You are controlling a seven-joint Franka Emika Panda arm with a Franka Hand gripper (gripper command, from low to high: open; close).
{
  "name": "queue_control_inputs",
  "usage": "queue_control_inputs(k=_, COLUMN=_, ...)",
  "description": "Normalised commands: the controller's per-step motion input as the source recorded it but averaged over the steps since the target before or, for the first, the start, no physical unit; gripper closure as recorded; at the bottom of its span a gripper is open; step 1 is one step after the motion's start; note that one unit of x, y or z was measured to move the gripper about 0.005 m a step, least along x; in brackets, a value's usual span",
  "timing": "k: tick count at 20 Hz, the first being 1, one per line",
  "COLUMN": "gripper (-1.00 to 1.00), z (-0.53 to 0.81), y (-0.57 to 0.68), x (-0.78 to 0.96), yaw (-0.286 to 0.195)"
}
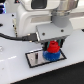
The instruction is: Insert the blue gear onto the right peg, followed by the red gear
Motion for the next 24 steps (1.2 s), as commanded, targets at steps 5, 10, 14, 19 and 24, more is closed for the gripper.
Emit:
queue_control_inputs(k=5, gripper=1.0, z=0.19, y=0.03, x=0.08, yaw=0.0)
queue_control_inputs(k=10, gripper=1.0, z=-0.03, y=-0.04, x=0.31, yaw=0.0)
queue_control_inputs(k=14, gripper=1.0, z=-0.01, y=-0.03, x=0.33, yaw=0.0)
queue_control_inputs(k=19, gripper=1.0, z=-0.09, y=-0.01, x=0.32, yaw=0.0)
queue_control_inputs(k=24, gripper=1.0, z=-0.14, y=-0.04, x=0.17, yaw=0.0)
